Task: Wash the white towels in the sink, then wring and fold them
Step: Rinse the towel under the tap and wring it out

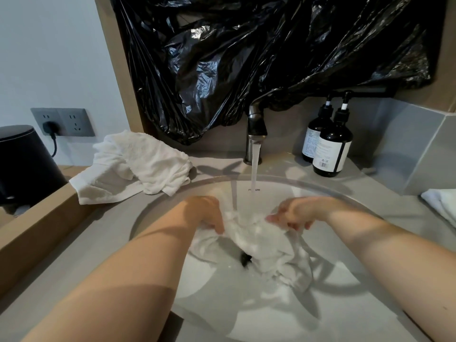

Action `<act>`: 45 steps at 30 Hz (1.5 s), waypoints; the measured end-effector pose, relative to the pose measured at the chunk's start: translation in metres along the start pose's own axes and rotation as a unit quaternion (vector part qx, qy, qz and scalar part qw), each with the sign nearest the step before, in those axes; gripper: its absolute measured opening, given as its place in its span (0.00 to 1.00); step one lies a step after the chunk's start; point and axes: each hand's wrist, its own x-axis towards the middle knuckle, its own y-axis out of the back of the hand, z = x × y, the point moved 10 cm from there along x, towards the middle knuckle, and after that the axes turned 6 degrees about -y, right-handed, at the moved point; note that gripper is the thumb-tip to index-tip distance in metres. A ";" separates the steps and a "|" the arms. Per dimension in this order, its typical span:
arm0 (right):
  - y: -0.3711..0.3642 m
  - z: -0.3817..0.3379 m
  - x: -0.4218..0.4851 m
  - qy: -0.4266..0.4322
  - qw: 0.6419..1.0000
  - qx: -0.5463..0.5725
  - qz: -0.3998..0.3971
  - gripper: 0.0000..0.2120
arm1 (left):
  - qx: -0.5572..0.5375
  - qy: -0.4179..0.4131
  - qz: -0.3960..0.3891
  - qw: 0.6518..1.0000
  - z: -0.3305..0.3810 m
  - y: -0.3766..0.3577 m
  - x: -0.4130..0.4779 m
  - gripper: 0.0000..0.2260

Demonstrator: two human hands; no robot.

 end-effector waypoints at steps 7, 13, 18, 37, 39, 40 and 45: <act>-0.022 -0.038 0.002 0.084 0.982 -0.150 0.079 0.16 | -0.068 -0.156 -0.003 0.985 0.044 -0.020 0.011 0.33; -0.010 -0.024 0.015 0.063 0.919 0.388 -0.022 0.16 | -0.135 -0.197 -0.030 0.971 0.062 -0.032 0.014 0.39; -0.008 -0.024 0.001 0.029 0.909 0.395 -0.131 0.16 | -0.270 -0.170 -0.067 0.945 0.054 -0.018 -0.001 0.24; -0.018 -0.041 -0.001 0.027 0.975 -0.186 0.119 0.10 | -0.044 -0.110 -0.071 0.990 0.039 -0.050 0.021 0.29; -0.011 -0.031 0.006 0.023 0.987 -0.125 0.100 0.07 | -0.068 -0.122 -0.057 0.989 0.041 -0.044 0.018 0.27; -0.009 -0.024 0.009 0.026 0.992 -0.087 0.083 0.05 | -0.087 -0.127 -0.051 0.987 0.042 -0.040 0.016 0.26; -0.005 -0.005 0.015 0.060 0.965 0.255 -0.006 0.07 | -0.125 -0.152 -0.032 0.980 0.048 -0.031 0.014 0.22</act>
